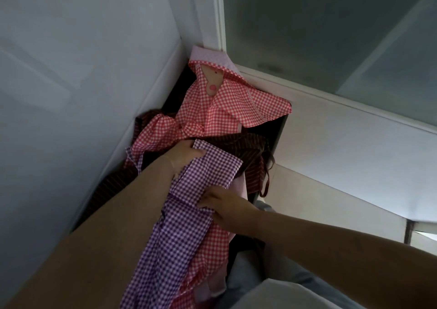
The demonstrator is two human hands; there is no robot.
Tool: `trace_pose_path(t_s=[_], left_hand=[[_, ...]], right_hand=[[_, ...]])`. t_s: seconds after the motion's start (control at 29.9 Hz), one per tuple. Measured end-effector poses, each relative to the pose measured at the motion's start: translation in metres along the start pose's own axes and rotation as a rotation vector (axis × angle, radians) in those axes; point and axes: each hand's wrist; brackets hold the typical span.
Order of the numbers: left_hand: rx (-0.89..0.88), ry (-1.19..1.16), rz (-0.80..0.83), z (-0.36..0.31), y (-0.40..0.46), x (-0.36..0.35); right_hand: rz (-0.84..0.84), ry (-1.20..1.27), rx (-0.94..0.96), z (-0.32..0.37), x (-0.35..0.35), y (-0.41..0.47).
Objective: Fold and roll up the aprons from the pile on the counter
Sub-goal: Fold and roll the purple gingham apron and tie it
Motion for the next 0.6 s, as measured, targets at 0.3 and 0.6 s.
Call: trace_pose_path(t_s=[0.3,0.6], left_hand=[[-0.201,0.405,-0.471,0.026,-0.007,-0.028],[-0.384,0.918,-0.568,0.1,-0.062,-0.078]], right_hand=[[0.232,-0.145,0.047,-0.015,-0.032,-0.006],[0.174,-0.071,0.081,-0.015,-0.029,-0.001]])
Point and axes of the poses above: each hand's wrist, its own y-axis towards the middle knuckle, its own x-axis out of the back of the hand, z = x × y, and after that the axes turned 4 degrees about -x, right-handed
